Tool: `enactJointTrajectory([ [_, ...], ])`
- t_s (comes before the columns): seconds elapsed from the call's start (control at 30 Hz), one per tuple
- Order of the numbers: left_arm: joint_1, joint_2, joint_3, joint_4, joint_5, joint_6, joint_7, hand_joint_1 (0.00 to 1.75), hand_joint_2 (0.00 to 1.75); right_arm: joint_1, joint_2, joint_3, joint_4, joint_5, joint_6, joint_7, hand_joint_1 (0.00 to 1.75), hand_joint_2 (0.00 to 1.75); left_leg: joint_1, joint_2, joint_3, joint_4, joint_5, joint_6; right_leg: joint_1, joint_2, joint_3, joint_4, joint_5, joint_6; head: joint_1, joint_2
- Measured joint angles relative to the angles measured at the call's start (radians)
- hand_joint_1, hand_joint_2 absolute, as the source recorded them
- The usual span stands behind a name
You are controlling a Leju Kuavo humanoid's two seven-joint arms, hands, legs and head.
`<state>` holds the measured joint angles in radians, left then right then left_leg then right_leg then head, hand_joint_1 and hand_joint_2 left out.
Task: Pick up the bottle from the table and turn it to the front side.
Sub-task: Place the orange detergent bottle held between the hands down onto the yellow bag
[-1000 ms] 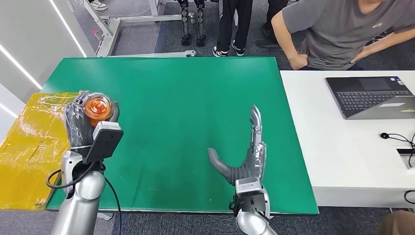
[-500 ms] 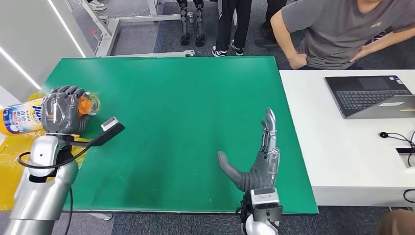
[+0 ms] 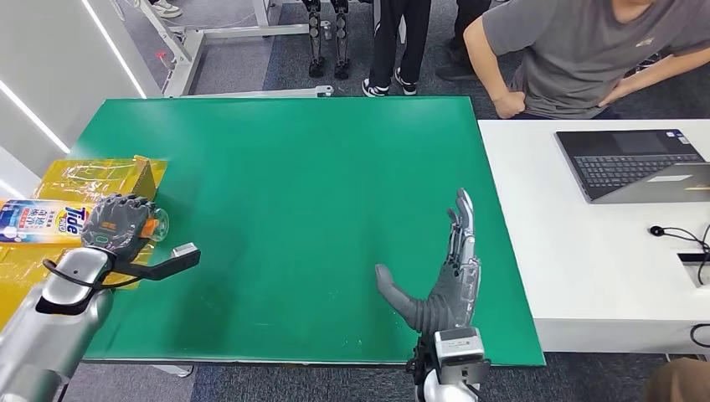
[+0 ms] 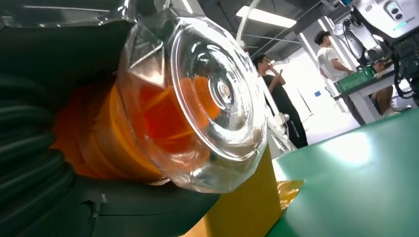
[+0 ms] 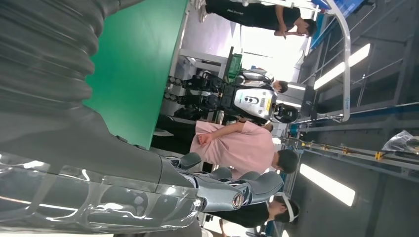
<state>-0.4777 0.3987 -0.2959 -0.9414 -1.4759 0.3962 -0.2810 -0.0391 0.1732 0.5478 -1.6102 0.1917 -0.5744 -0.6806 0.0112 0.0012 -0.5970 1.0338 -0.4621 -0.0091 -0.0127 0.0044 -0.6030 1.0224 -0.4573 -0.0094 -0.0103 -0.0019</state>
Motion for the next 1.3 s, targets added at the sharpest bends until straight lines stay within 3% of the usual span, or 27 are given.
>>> enactJointTrajectory([
  [0.3, -0.046, 0.002, -0.044, 0.172, -0.081, 0.085, 0.000, 1.75, 1.75, -0.011, 0.000, -0.001, 0.001, -0.014, 0.002, 0.003, 0.00, 1.75, 0.000, 0.000, 0.000, 0.000, 0.000, 0.000, 0.000, 0.000, 0.000, 0.000, 0.000, 0.000, 0.000, 0.000],
  [0.57, -0.066, -0.012, -0.063, 0.229, -0.081, 0.089, -0.042, 1.75, 1.75, -0.024, 0.000, -0.001, 0.007, -0.019, 0.003, 0.010, 0.00, 1.75, 0.000, 0.000, 0.000, 0.000, 0.000, 0.000, 0.000, 0.000, 0.000, 0.000, 0.000, 0.000, 0.000, 0.000],
  [0.87, -0.122, -0.074, -0.071, 0.359, -0.011, 0.031, -0.099, 1.75, 1.75, -0.041, 0.000, -0.001, 0.008, -0.019, -0.007, 0.012, 0.00, 1.75, 0.000, 0.000, 0.000, 0.000, 0.000, 0.000, 0.000, 0.000, 0.000, 0.000, 0.000, 0.000, 0.000, 0.000],
  [1.3, -0.189, -0.083, -0.073, 0.475, -0.006, -0.094, -0.088, 1.75, 1.75, -0.041, 0.000, -0.001, 0.008, -0.016, -0.030, 0.013, 0.00, 1.75, 0.000, 0.000, 0.000, 0.000, 0.000, 0.000, 0.000, 0.000, 0.000, 0.000, 0.000, 0.000, 0.000, 0.000],
])
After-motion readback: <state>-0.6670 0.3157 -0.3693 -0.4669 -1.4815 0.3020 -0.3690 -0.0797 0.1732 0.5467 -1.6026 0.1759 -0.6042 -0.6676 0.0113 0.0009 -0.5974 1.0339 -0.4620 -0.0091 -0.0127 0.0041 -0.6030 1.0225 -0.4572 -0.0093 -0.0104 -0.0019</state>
